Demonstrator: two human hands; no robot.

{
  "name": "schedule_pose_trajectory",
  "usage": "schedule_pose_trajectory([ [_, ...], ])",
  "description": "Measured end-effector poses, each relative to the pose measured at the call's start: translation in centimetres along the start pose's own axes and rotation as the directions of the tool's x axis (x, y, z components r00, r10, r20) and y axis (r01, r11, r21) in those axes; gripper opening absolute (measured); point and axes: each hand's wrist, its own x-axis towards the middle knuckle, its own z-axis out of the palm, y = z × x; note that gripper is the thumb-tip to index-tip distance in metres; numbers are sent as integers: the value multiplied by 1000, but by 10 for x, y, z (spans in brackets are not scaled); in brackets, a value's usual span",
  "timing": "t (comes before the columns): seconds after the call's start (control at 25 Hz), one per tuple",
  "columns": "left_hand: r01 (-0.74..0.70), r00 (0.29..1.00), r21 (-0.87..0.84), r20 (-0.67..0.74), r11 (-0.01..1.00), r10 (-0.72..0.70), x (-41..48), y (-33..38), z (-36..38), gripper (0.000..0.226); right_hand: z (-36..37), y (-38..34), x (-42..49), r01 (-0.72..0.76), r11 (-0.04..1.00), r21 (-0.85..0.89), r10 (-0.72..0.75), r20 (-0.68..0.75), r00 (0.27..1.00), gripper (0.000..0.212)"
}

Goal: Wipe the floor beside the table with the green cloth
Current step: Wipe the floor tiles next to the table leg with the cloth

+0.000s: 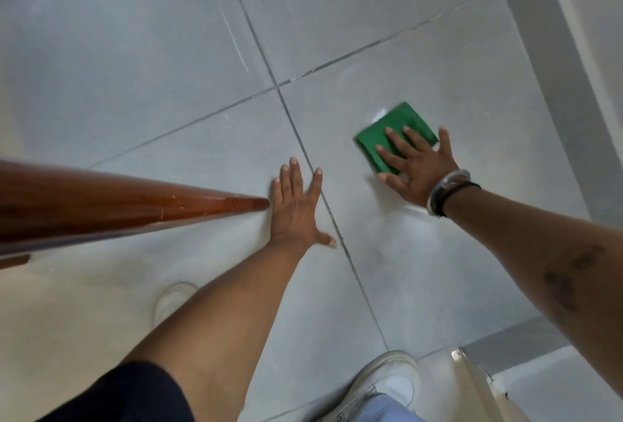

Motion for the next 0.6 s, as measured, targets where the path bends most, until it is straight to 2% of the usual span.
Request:
schedule_pose_trajectory([
  [0.08,-32,999,39,-5,999,32,-3,-7,3,152,1,-5,-12,-66,997,27,66,10,998,74],
  [0.2,-46,999,32,-15,998,47,-2,-8,4,150,-11,-29,1,26,998,53,-27,4,1000,77],
  [0.32,-45,998,60,-41,997,48,-3,-8,6,149,-29,-52,42,100,994,53,-96,-68,993,68],
  [0.44,-42,998,74,-49,996,46,-2,-10,8,148,-42,-67,68,99,994,52,-94,-98,991,63],
  [0.6,-55,997,98,-50,994,60,-2,-11,7,147,-18,-53,35,78,994,75,-72,-72,995,64],
])
